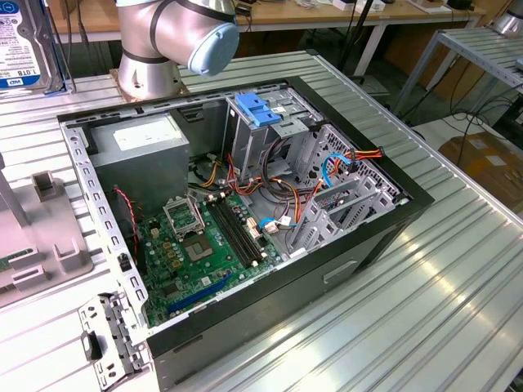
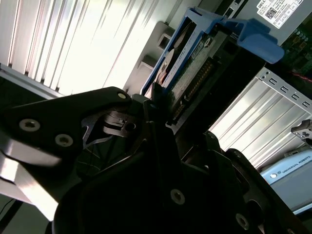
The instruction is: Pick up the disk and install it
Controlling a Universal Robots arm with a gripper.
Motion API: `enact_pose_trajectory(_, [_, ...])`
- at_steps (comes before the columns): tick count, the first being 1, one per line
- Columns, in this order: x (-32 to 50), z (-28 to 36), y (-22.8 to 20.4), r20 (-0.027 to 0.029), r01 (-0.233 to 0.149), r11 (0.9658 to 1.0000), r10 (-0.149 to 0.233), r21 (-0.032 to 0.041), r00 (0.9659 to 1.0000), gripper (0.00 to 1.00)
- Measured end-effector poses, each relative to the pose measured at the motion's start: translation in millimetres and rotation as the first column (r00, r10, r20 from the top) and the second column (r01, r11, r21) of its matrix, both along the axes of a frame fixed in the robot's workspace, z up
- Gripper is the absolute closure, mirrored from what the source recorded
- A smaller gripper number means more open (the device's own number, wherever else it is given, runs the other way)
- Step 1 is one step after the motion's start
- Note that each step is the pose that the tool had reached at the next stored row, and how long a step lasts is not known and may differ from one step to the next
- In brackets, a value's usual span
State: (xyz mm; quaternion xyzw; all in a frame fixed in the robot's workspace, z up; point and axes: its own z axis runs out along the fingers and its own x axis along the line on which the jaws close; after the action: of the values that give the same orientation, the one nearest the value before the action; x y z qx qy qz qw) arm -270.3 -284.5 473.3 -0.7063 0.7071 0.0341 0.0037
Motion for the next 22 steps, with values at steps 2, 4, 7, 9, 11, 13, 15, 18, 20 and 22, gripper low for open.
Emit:
enact_pose_trajectory(2, [2.0, 0.0, 0.0, 0.0000, 0.000, 1.0000, 0.000, 0.0000, 1.0000, 0.64])
enact_pose_trajectory(4, [4.0, 0.0, 0.0, 0.0000, 0.000, 1.0000, 0.000, 0.0000, 1.0000, 0.64])
enact_pose_trajectory(7, [6.9, 0.0, 0.0, 0.0000, 0.000, 1.0000, 0.000, 0.0000, 1.0000, 0.64])
enact_pose_trajectory(9, [9.2, 0.0, 0.0, -0.0001, 0.000, 1.0000, 0.000, 0.0000, 1.0000, 0.64])
enact_pose_trajectory(11, [12.6, 0.0, 0.0, 0.0000, 0.000, 1.0000, 0.000, 0.0000, 1.0000, 0.64])
enact_pose_trajectory(13, [14.8, 0.0, 0.0, 0.0000, 0.000, 1.0000, 0.000, 0.0000, 1.0000, 0.64])
enact_pose_trajectory(15, [16.8, 0.0, 0.0, 0.0000, 0.000, 1.0000, 0.000, 0.0000, 1.0000, 0.64])
enact_pose_trajectory(18, [19.8, -0.1, 0.0, 0.0000, 0.000, 1.0000, 0.000, 0.0000, 1.0000, 0.64])
enact_pose_trajectory(20, [23.0, -0.1, 0.0, 0.0000, 0.000, 1.0000, 0.000, 0.0000, 1.0000, 0.64])
enact_pose_trajectory(22, [26.3, -0.1, 0.0, 0.0000, 0.000, 1.0000, 0.000, 0.0000, 1.0000, 0.64])
